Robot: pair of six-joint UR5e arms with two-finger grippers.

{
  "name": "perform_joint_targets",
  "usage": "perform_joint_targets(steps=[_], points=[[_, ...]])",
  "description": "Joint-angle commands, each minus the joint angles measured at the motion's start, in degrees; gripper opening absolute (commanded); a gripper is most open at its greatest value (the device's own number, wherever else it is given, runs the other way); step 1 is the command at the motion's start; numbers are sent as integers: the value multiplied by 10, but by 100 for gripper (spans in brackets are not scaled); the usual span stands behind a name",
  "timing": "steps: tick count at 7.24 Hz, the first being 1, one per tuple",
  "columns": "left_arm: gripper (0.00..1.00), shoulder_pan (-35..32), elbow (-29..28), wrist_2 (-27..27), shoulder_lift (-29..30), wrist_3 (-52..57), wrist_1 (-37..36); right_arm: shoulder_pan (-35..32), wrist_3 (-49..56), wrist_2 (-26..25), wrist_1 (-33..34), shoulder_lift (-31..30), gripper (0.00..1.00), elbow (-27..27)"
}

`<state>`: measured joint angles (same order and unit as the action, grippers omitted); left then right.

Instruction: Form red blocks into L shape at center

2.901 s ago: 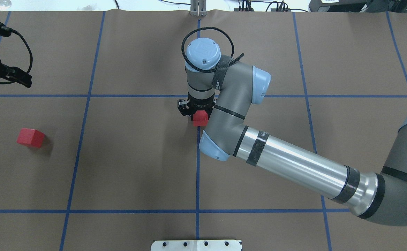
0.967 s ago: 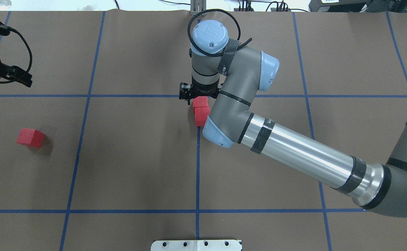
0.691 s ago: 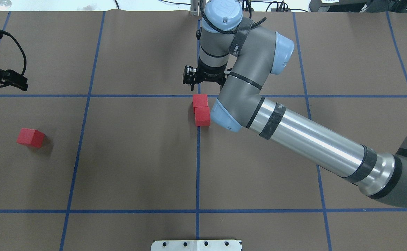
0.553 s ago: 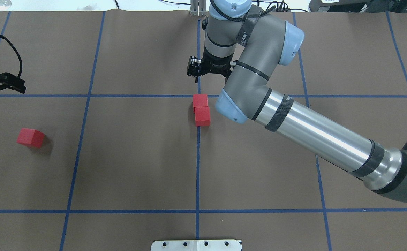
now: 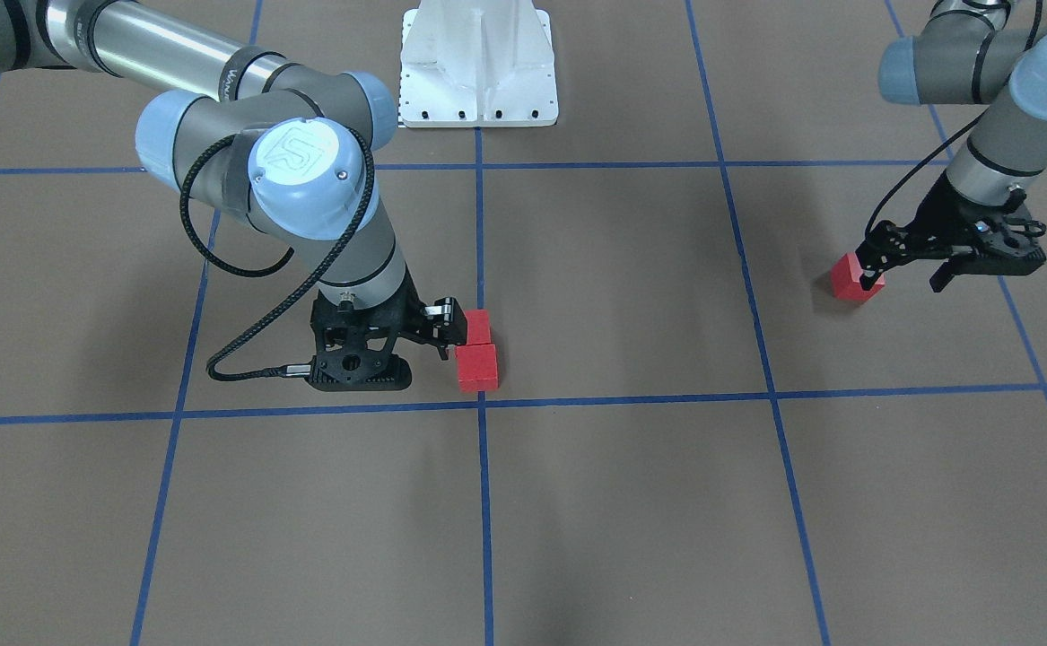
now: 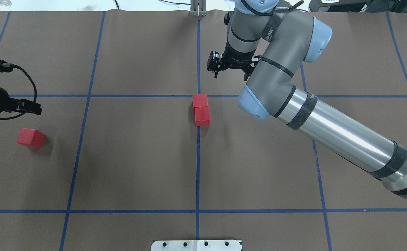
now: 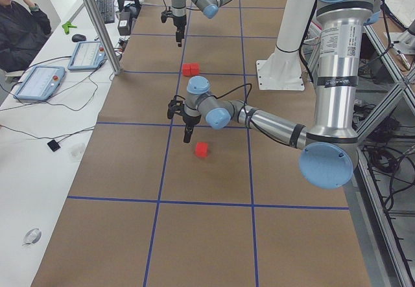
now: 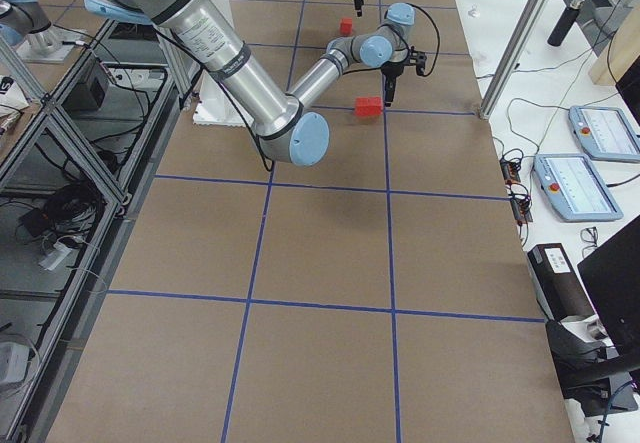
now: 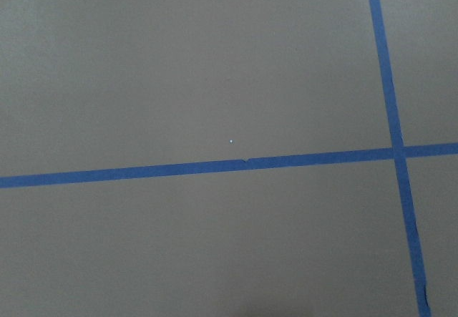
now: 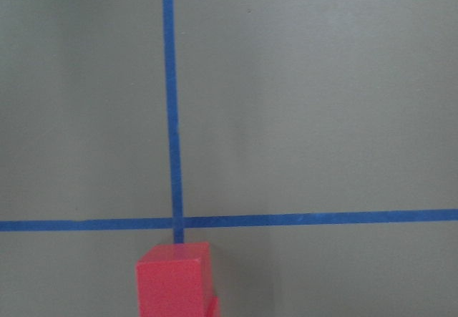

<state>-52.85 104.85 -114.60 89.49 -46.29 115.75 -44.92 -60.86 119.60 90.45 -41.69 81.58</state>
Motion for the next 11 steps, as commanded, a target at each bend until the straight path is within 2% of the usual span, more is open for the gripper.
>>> perform_joint_targets(steps=[1,5,11], points=[[100,18,-7,10,-31,-3,41,-2,9,-2,-3,-13,99,1],[100,40,-30,10,-27,-5,42,-2,11,-2,-32,-31,99,1],[100,50,-44,10,-29,-6,42,-2,9,-2,-33,-34,99,2]])
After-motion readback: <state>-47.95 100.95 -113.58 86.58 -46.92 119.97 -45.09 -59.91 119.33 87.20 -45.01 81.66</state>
